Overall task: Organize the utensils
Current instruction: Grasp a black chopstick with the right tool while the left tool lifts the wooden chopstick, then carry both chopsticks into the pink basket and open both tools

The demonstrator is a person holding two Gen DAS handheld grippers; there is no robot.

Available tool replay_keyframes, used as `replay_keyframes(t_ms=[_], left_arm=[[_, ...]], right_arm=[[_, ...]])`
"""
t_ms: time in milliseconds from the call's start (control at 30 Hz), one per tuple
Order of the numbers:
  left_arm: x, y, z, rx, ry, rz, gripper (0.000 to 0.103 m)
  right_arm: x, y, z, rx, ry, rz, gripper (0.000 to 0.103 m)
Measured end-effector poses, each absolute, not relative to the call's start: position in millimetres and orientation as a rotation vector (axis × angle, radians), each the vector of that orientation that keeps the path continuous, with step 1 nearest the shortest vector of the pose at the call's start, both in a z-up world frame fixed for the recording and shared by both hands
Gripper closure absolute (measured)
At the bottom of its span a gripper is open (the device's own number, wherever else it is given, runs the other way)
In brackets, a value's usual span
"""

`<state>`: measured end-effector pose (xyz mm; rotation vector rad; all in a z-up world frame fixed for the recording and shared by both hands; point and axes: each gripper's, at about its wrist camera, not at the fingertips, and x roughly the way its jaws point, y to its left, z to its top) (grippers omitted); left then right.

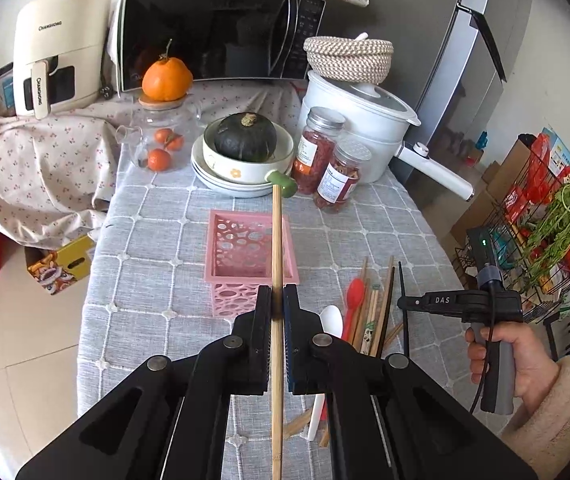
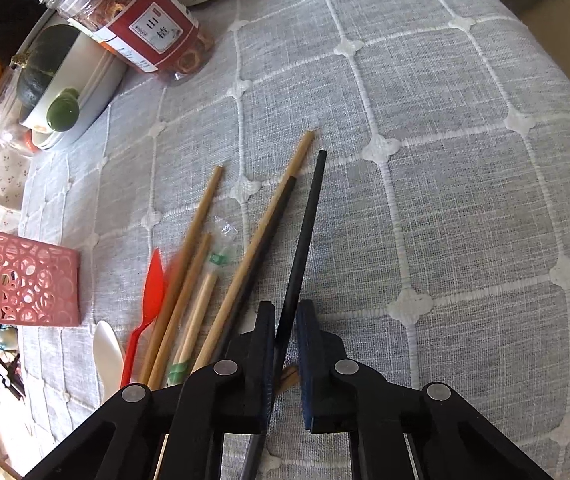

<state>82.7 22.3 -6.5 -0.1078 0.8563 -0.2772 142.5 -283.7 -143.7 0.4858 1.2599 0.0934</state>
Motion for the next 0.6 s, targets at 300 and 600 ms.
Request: replay_keyframes(t_ms=[300, 600], left_arm=[[69, 39, 26, -0.155, 0.709, -0.249, 0.098], [55, 45, 56, -0.182, 0.544, -0.228, 0.098]], right_arm=[[113, -282, -83, 0.475, 1.11, 0.158, 0.098], [81, -274, -16, 0.429, 0.913, 0.254, 0.098]])
